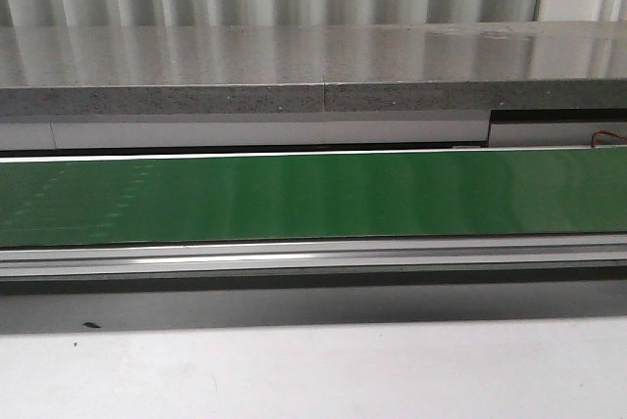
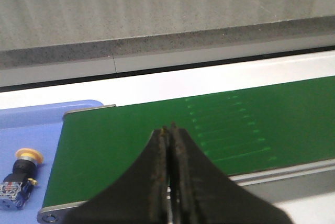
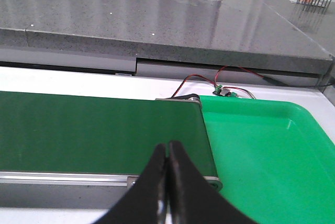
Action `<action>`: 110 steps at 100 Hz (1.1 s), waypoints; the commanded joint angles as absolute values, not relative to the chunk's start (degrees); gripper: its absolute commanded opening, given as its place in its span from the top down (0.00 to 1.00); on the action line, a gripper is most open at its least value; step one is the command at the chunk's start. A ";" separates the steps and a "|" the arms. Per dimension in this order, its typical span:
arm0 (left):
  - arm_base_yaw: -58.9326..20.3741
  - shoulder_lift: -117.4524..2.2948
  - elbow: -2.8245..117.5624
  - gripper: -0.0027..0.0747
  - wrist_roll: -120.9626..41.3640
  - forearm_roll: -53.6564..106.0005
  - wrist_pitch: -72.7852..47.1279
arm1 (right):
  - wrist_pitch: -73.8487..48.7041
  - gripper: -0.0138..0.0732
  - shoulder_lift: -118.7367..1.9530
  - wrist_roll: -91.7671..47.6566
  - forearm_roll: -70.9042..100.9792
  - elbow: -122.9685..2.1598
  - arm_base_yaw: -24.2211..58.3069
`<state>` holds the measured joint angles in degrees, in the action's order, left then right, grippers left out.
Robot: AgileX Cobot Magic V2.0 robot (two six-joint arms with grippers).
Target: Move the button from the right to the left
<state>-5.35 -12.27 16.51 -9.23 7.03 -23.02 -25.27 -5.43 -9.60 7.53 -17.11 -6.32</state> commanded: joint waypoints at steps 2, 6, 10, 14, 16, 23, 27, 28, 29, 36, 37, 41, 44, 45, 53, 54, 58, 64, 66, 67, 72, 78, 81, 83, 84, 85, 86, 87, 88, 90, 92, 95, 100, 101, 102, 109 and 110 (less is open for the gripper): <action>-5.42 -10.62 15.35 0.99 -8.80 7.94 -14.75 | -20.28 0.92 -6.10 -10.18 7.83 -18.68 -6.41; -5.42 -9.73 13.96 0.99 -8.80 8.06 -13.33 | -20.28 0.92 -6.10 -10.18 7.83 -18.68 -6.41; -5.42 -8.98 12.56 0.99 -8.80 8.06 -11.41 | -20.28 0.92 -6.10 -10.18 7.83 -18.68 -6.41; -5.42 -8.53 11.06 0.99 -8.80 8.06 -8.43 | -20.28 0.92 -6.10 -10.18 7.83 -18.68 -6.41; -5.42 -8.06 9.95 0.99 -8.80 8.06 -6.55 | -20.28 0.92 -6.10 -10.18 7.83 -18.68 -6.41; -6.11 -6.57 6.55 0.99 -8.66 8.06 -1.67 | -20.28 0.92 -6.10 -10.18 7.83 -18.68 -6.41; -6.12 -5.51 4.89 0.99 -6.63 7.38 -0.74 | -20.28 0.92 -6.10 -10.18 7.83 -18.68 -6.41; -6.12 -5.36 4.64 0.99 -6.10 7.07 -0.72 | -20.28 0.92 -6.10 -10.18 7.83 -18.68 -6.41; -6.12 -5.06 4.17 0.99 -4.86 6.20 -0.72 | -20.28 0.92 -6.10 -10.18 7.83 -18.68 -6.41; -5.43 -3.53 1.97 0.99 2.93 -0.61 -1.00 | -20.28 0.92 -6.10 -10.18 7.83 -18.68 -6.41; -5.30 -3.38 1.76 0.99 3.65 -1.31 -1.14 | -20.28 0.92 -6.10 -10.18 7.83 -18.68 -6.41; -4.88 -2.53 0.55 0.99 6.98 -4.28 -1.14 | -20.28 0.92 -6.10 -10.18 7.83 -18.68 -6.41; -4.66 -1.91 -0.18 0.99 7.52 -4.67 -1.14 | -20.28 0.92 -6.10 -10.18 7.83 -18.68 -6.41; -4.54 -1.59 -0.52 0.99 7.52 -4.53 -1.14 | -20.28 0.92 -6.10 -10.18 7.83 -18.68 -6.41; -4.07 0.63 -2.37 0.99 7.41 -4.41 -1.14 | -20.28 0.92 -6.10 -10.18 7.83 -18.68 -6.41; -4.07 1.10 -2.50 0.99 7.29 -4.41 -1.14 | -20.28 0.92 -6.10 -10.18 7.83 -18.68 -6.41; -3.82 2.29 -2.38 0.99 7.00 -4.41 -4.12 | -20.28 0.92 -6.10 -10.18 7.83 -18.68 -6.41; -3.69 2.04 -2.37 0.99 6.86 -4.41 -4.42 | -20.28 0.92 -6.10 -10.18 7.83 -18.68 -6.41; -3.69 2.04 -2.37 0.99 6.86 -4.41 -4.55 | -20.28 0.92 -6.10 -10.18 7.83 -18.68 -6.41; -3.69 2.04 -2.37 0.99 6.86 -4.41 -4.55 | -20.28 0.92 -6.10 -10.18 7.83 -18.68 -6.41; -3.69 2.04 -2.37 0.99 6.86 -4.41 -4.64 | -20.26 0.92 -6.10 -10.18 7.83 -18.68 -6.41; -3.69 2.04 -2.37 0.99 6.86 -4.41 -4.64 | -20.26 0.92 -6.10 -10.18 7.83 -18.68 -6.41; -3.69 2.04 -2.37 0.99 6.86 -4.41 -4.64 | -20.26 0.92 -6.10 -10.18 7.83 -18.68 -6.41; -3.69 2.04 -2.37 0.99 6.86 -4.41 -4.64 | -20.26 0.92 -6.10 -10.18 7.83 -18.68 -6.41; -3.69 2.04 -2.37 0.99 6.86 -4.41 -4.64 | -20.26 0.92 -6.10 -10.18 7.83 -18.68 -6.41; -3.69 2.04 -2.37 0.99 6.86 -4.41 -4.64 | -20.26 0.92 -6.10 -10.18 7.83 -18.68 -6.41; -3.69 2.04 -2.37 0.99 6.86 -4.41 -4.64 | -20.26 0.92 -6.10 -10.18 7.83 -18.68 -6.41; -3.69 2.04 -2.37 0.99 6.86 -4.41 -4.64 | -20.26 0.92 -6.10 -10.18 7.83 -18.68 -6.41; -3.69 2.04 -2.37 0.99 6.86 -4.41 -4.64 | -20.26 0.92 -6.10 -10.18 7.83 -18.68 -6.41; -3.69 2.04 -2.37 0.99 6.86 -4.41 -4.64 | -20.26 0.92 -6.10 -10.18 7.83 -18.68 -6.41; -3.69 2.04 -2.37 0.99 6.86 -4.41 -4.64 | -20.26 0.92 -6.10 -10.18 7.83 -18.68 -6.41; -3.69 2.04 -2.37 0.99 6.86 -4.41 -4.64 | -20.26 0.92 -6.10 -10.18 7.83 -18.68 -6.41; -3.69 2.04 -2.37 0.99 6.86 -4.41 -4.64 | -20.26 0.92 -6.10 -10.18 7.83 -18.68 -6.41; -3.69 2.04 -2.37 0.99 6.86 -4.41 -4.64 | -20.26 0.92 -6.10 -10.18 7.83 -18.68 -6.41; -3.69 2.04 -2.37 0.99 6.86 -4.41 -4.64 | -20.26 0.92 -6.10 -10.18 7.83 -18.68 -6.41; -3.69 2.04 -2.37 0.99 6.86 -4.41 -4.64 | -20.26 0.92 -6.10 -10.18 7.83 -18.68 -6.41; -3.69 2.04 -2.37 0.99 6.86 -4.41 -4.64 | -20.26 0.92 -6.10 -10.18 7.83 -18.68 -6.41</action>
<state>-3.84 0.17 -0.22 6.23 -4.30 -8.91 -25.05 -5.43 -9.60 7.53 -17.11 -6.32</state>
